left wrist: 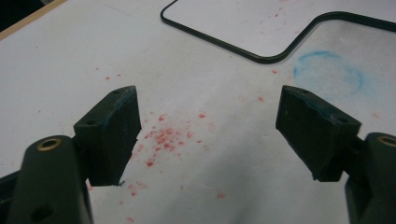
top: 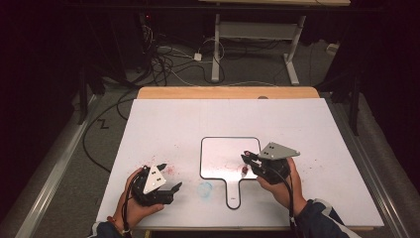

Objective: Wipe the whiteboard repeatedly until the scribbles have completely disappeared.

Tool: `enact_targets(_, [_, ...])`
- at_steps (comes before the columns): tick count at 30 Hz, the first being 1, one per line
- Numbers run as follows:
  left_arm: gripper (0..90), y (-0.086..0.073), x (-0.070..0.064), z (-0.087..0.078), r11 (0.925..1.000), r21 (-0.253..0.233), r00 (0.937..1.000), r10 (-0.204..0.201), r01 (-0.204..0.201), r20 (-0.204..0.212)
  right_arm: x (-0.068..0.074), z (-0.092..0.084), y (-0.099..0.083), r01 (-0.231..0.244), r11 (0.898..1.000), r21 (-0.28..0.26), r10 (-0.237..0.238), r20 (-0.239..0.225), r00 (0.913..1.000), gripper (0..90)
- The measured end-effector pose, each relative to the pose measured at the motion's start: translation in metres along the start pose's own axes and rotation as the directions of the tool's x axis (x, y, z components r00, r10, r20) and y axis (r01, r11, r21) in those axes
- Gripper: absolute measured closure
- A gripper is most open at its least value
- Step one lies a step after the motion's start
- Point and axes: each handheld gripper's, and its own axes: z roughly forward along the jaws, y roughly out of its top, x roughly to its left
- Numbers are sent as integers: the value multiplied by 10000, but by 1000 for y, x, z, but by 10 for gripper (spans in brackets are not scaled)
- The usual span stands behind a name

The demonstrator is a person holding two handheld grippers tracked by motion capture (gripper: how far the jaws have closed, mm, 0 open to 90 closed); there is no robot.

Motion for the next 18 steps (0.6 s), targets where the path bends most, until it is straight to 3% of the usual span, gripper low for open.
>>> enact_targets(1, [213, 0, 0, 0, 10000, 0, 10000, 4, -4, 8, 2, 1, 0, 35, 10000, -59, -35, 19, 10000, 813])
enact_targets(3, [213, 0, -1, 0, 10000, 5, 10000, 23, -23, 13, 7, 3, 0, -157, 9997, -172, 150, -409, 9990, 813])
enact_targets(5, [213, 1, -1, 0, 10000, 11, 10000, 23, -23, 20, 15, 4, 2, -46, 9998, -184, 34, -639, 9980, 814])
enact_targets(6, [214, 0, -1, 0, 10000, 25, 10000, 20, -20, 10, 17, 4, 3, 168, 9998, -146, -175, -531, 9984, 814])
enact_targets(8, [213, 0, -1, 0, 10000, 17, 10000, 7, -7, 15, 14, 4, 2, 77, 9999, -84, -80, -412, 9991, 813])
enact_targets(12, [213, 0, -1, 0, 10000, 16, 10000, 0, 0, 36, -2, -2, 1, -47, 9997, 238, 32, 625, 9980, 814])
enact_targets(14, [213, 0, -1, 1, 10000, 38, 10000, 12, -12, 17, -7, -2, 1, 146, 9991, 398, -191, 1132, 9934, 813])
enact_targets(18, [213, 0, -1, 1, 10000, 45, 10000, 15, -15, 21, -14, 6, 2, 52, 9999, 123, -66, 1212, 9926, 814])
